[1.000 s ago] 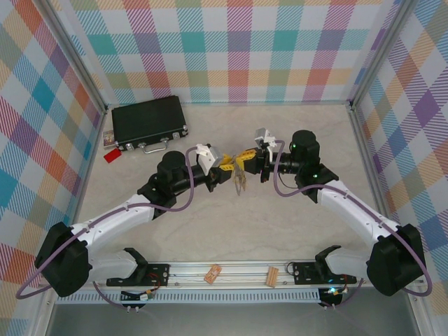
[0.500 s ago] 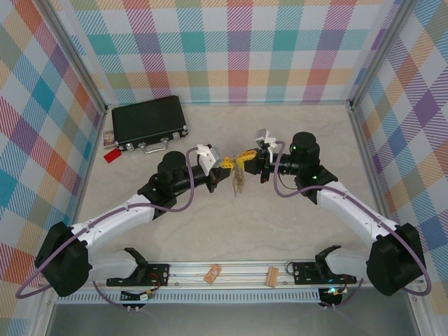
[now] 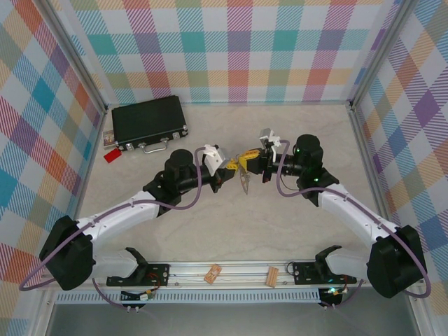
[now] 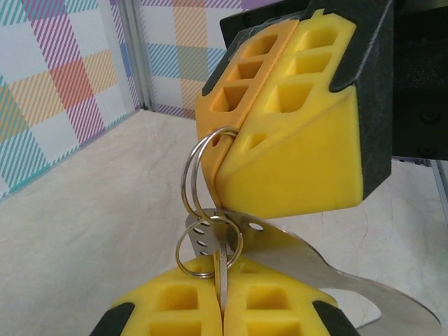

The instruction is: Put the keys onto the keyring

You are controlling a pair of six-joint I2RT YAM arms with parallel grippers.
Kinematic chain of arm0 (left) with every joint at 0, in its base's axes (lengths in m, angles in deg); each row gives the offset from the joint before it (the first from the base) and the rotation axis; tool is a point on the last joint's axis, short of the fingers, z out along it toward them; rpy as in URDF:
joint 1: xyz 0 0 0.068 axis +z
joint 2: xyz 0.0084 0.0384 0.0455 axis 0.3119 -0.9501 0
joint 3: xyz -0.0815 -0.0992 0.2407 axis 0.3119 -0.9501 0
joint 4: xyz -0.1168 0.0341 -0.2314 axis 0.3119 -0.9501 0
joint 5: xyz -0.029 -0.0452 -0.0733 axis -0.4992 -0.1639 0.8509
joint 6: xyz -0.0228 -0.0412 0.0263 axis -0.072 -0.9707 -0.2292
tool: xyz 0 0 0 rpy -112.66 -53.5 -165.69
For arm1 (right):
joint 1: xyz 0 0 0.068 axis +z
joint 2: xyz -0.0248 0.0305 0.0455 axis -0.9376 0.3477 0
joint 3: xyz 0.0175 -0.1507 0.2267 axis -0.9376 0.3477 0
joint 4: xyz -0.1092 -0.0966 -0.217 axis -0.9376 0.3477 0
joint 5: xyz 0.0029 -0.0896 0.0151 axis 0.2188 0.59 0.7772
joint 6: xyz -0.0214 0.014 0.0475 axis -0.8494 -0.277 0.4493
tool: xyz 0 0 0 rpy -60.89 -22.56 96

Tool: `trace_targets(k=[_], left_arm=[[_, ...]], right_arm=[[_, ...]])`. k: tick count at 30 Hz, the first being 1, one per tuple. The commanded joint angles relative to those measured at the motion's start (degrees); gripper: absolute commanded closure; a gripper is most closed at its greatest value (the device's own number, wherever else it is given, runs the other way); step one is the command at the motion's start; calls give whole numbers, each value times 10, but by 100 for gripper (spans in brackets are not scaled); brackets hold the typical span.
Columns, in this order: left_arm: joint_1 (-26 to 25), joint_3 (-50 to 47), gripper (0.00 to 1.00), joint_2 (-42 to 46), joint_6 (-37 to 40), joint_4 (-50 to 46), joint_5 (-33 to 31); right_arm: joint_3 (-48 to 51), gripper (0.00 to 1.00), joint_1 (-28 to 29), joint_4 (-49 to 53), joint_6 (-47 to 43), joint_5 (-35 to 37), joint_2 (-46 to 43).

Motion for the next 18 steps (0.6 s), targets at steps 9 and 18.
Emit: trace_targets(k=[9, 18], left_arm=[[-18, -8, 71, 41, -25, -5, 18], [-12, -4, 60, 76, -45, -20, -23]], right_arm=[[2, 100, -6, -57, 1, 1, -22], [18, 100, -11, -72, 4, 14, -19]])
